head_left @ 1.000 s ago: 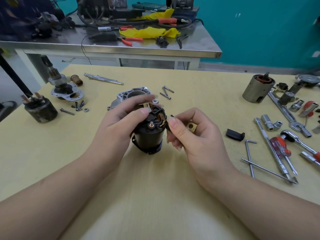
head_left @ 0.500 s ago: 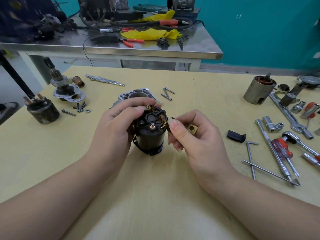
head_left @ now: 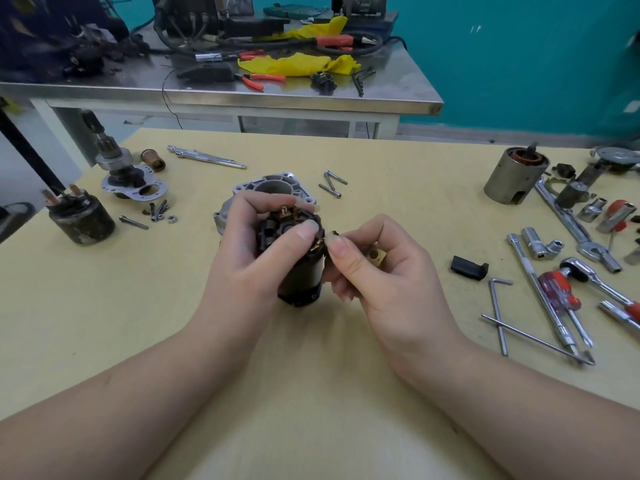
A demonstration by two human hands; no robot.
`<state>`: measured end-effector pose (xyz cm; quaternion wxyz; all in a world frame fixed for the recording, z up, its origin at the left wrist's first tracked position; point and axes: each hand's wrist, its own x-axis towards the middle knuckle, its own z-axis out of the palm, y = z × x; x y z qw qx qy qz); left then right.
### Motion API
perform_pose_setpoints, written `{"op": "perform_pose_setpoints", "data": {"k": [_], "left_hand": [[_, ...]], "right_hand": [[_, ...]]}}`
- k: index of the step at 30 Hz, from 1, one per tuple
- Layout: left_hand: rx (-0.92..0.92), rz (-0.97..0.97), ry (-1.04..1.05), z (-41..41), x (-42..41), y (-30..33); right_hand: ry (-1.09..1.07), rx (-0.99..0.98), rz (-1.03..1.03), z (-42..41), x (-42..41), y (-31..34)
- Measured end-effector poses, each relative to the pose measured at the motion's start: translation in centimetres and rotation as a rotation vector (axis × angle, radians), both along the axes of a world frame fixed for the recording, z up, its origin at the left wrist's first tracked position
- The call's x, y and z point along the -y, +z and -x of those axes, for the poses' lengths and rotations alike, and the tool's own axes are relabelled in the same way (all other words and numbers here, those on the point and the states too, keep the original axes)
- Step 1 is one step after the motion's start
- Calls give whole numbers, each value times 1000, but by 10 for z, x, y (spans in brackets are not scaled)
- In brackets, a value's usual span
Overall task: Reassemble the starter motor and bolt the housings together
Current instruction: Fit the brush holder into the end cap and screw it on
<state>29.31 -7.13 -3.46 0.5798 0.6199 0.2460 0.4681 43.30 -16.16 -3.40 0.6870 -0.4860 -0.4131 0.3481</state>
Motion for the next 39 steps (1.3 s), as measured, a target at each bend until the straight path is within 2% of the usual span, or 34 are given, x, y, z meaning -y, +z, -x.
{"op": "perform_pose_setpoints", "data": {"k": [5,13,22,33,39], "left_hand": [[1,-46,-31,7,-9,-4],[13,-57,-106,11,-16,-7],[14,-6,-133,9,-15,-2],[-20,-19,-130,8,-20,-7],[-42,-48,-121,7,-21,-7]], "right_hand": [[74,-117,19,0,0,-1],[46,-32,5,4,6,2],[80,-99,70,15,12,-3],[4,-28,29,9,7,-3],[-65,126,-54,6,10,-1]]}}
